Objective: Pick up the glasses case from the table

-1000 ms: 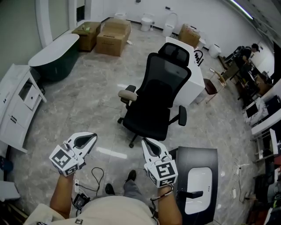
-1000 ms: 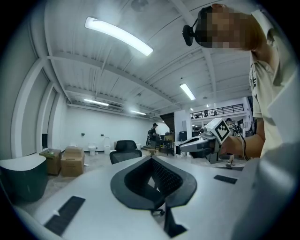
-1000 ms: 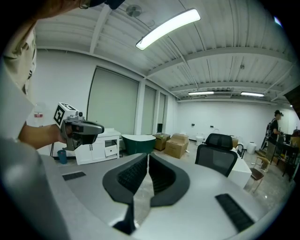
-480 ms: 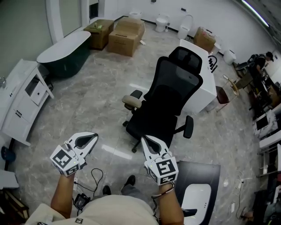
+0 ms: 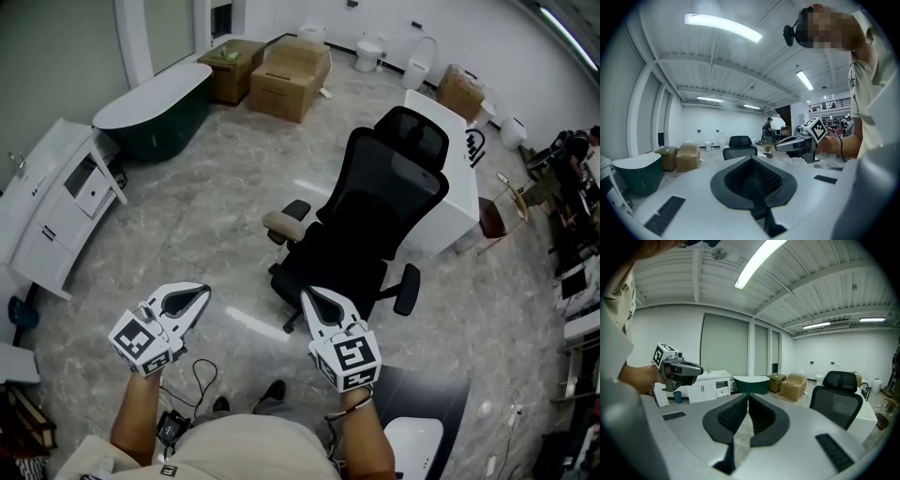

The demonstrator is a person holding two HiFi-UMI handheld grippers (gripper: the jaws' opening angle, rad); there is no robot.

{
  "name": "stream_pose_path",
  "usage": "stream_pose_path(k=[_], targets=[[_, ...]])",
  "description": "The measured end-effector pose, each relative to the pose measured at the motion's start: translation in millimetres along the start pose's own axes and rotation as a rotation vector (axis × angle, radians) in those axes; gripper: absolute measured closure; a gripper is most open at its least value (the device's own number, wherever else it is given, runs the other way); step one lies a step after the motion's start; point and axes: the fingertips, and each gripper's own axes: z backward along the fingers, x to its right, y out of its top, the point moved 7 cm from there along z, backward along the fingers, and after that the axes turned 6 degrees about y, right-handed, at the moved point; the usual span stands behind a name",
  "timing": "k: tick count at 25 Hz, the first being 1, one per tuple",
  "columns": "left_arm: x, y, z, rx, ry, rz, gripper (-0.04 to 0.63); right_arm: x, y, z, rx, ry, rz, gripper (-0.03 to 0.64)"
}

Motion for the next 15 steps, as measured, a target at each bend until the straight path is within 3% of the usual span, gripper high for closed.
stream_pose_path(k=[7,15], targets=[[14.6,9.7,-34.0,-0.015,0.03,-0.003,0.581,38.4,-6.4,3.6,0.009,0.033,-0.019,0.591],[32.3,14.9,-74.6,-0.021,-0.009,-0.018,0.58,70.1,-17.3,14.2,-0.002,0.032,-0.043,0.591]])
